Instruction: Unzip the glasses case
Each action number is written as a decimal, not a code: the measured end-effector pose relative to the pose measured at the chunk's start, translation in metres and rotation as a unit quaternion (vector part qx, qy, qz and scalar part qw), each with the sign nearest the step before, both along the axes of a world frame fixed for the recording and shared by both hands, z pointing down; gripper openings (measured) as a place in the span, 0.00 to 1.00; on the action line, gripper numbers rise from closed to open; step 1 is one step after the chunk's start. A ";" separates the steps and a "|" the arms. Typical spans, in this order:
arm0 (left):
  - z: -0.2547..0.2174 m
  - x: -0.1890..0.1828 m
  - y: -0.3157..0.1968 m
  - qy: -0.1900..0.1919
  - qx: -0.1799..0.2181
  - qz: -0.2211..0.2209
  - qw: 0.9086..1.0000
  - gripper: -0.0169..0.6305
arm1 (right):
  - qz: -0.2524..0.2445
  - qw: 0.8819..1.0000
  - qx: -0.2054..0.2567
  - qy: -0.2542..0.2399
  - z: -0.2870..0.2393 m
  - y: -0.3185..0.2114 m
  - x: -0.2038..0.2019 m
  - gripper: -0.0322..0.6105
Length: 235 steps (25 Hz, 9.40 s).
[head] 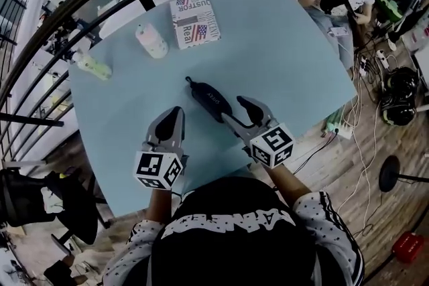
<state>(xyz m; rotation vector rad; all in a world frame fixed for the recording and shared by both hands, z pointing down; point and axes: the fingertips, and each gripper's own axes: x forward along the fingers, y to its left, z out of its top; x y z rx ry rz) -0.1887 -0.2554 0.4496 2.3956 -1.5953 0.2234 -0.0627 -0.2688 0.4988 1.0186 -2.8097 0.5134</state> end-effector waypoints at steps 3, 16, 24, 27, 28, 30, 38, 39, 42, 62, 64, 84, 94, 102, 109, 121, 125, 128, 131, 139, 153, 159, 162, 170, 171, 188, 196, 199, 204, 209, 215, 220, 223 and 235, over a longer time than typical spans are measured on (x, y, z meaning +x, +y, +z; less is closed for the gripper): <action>0.007 -0.015 -0.002 0.001 -0.011 -0.012 1.000 0.03 | -0.021 0.999 -0.006 0.035 0.018 -0.002 -0.020 0.47; 0.022 -0.064 0.004 0.004 -0.030 -0.046 0.998 0.03 | -0.047 0.989 -0.018 0.136 0.077 -0.020 -0.064 0.57; 0.036 -0.084 0.005 0.008 -0.043 -0.052 0.998 0.03 | -0.029 0.982 -0.042 0.183 0.115 -0.031 -0.074 0.61; 0.036 -0.086 0.008 0.011 -0.047 -0.053 0.997 0.03 | -0.022 0.980 -0.056 0.192 0.123 -0.030 -0.071 0.62; 0.034 -0.086 0.008 0.012 -0.046 -0.053 0.997 0.03 | -0.019 0.979 -0.059 0.194 0.126 -0.031 -0.071 0.62; 0.033 -0.085 0.007 0.013 -0.044 -0.052 0.998 0.03 | -0.013 0.979 -0.062 0.196 0.130 -0.033 -0.070 0.62; 0.035 -0.081 0.010 0.021 -0.056 -0.038 0.998 0.03 | -0.020 0.978 -0.072 0.196 0.135 -0.039 -0.069 0.59; 0.035 -0.079 0.009 0.025 -0.059 -0.036 0.997 0.03 | -0.018 0.978 -0.072 0.195 0.134 -0.039 -0.068 0.59; 0.036 -0.073 0.010 0.040 -0.066 -0.030 0.997 0.03 | -0.012 0.981 -0.069 0.182 0.129 -0.037 -0.063 0.58; 0.010 0.038 0.037 0.228 -0.120 0.094 0.962 0.03 | -0.051 0.997 0.034 0.042 0.012 0.016 -0.028 0.58; 0.003 0.048 0.039 0.241 -0.117 0.102 0.958 0.03 | -0.057 0.997 0.049 0.027 0.000 0.020 -0.023 0.58; -0.037 0.112 0.060 0.279 -0.101 0.126 0.946 0.03 | -0.083 0.988 0.132 -0.009 -0.055 0.055 0.023 0.58; -0.045 0.127 0.057 0.285 -0.098 0.134 0.944 0.03 | -0.114 0.979 0.160 -0.047 -0.077 0.070 0.025 0.58; -0.046 0.146 0.060 0.278 -0.098 0.159 0.942 0.03 | -0.167 0.963 0.209 -0.034 -0.088 0.099 0.021 0.58; -0.044 0.162 0.068 0.271 -0.103 0.175 0.941 0.03 | -0.191 0.953 0.233 -0.025 -0.091 0.121 0.025 0.58; -0.055 0.185 0.075 0.257 -0.081 0.188 0.944 0.03 | -0.188 0.943 0.276 0.016 -0.093 0.126 0.044 0.59; -0.061 0.172 0.071 0.235 -0.057 0.169 0.956 0.03 | -0.182 0.944 0.274 0.029 -0.088 0.123 0.050 0.59; -0.074 0.148 0.063 0.224 -0.029 0.145 0.963 0.03 | -0.166 0.949 0.265 0.034 -0.083 0.118 0.058 0.56; -0.088 0.134 0.057 0.225 -0.009 0.133 0.965 0.03 | -0.149 0.955 0.249 0.053 -0.077 0.108 0.065 0.42; -0.092 0.133 0.050 0.197 0.001 0.136 0.971 0.03 | -0.160 0.952 0.237 0.109 -0.059 0.093 0.061 0.25; -0.085 0.153 0.038 0.193 -0.014 0.161 0.968 0.03 | -0.172 0.927 0.273 0.192 -0.044 0.075 0.072 0.06; -0.078 0.175 0.033 0.170 -0.026 0.190 0.967 0.03 | -0.186 0.890 0.304 0.283 -0.036 0.071 0.088 0.06; -0.075 0.179 0.030 0.167 -0.030 0.197 0.966 0.03 | -0.186 0.878 0.313 0.312 -0.033 0.068 0.092 0.06; -0.069 0.183 0.029 0.164 -0.031 0.201 0.965 0.03 | -0.182 0.866 0.322 0.336 -0.031 0.061 0.097 0.06; -0.068 0.183 0.030 0.165 -0.032 0.201 0.965 0.03 | -0.183 0.865 0.323 0.338 -0.031 0.061 0.097 0.06; -0.058 0.184 0.031 0.150 -0.050 0.226 0.961 0.03 | -0.178 0.853 0.343 0.350 -0.042 0.047 0.088 0.06; -0.058 0.181 0.030 0.142 -0.050 0.227 0.962 0.03 | -0.182 0.849 0.351 0.350 -0.046 0.042 0.081 0.06; -0.056 0.181 0.029 0.130 -0.053 0.230 0.963 0.03 | -0.185 0.849 0.351 0.350 -0.046 0.041 0.078 0.06; -0.050 0.183 0.030 0.128 -0.066 0.236 0.961 0.03 | -0.189 0.849 0.351 0.348 -0.048 0.040 0.076 0.06; -0.046 0.183 0.030 0.124 -0.071 0.240 0.960 0.03 | -0.193 0.847 0.356 0.343 -0.052 0.037 0.071 0.06; -0.042 0.184 0.030 0.119 -0.077 0.248 0.958 0.03 | -0.200 0.847 0.358 0.338 -0.055 0.036 0.068 0.06; -0.037 0.189 0.035 0.115 -0.084 0.254 0.957 0.03 | -0.201 0.847 0.360 0.336 -0.056 0.039 0.068 0.06; -0.034 0.193 0.035 0.105 -0.085 0.260 0.956 0.03 | -0.200 0.847 0.362 0.334 -0.057 0.038 0.069 0.06; -0.023 0.202 0.039 0.080 -0.090 0.278 0.953 0.03 | -0.206 0.843 0.372 0.329 -0.060 0.038 0.068 0.06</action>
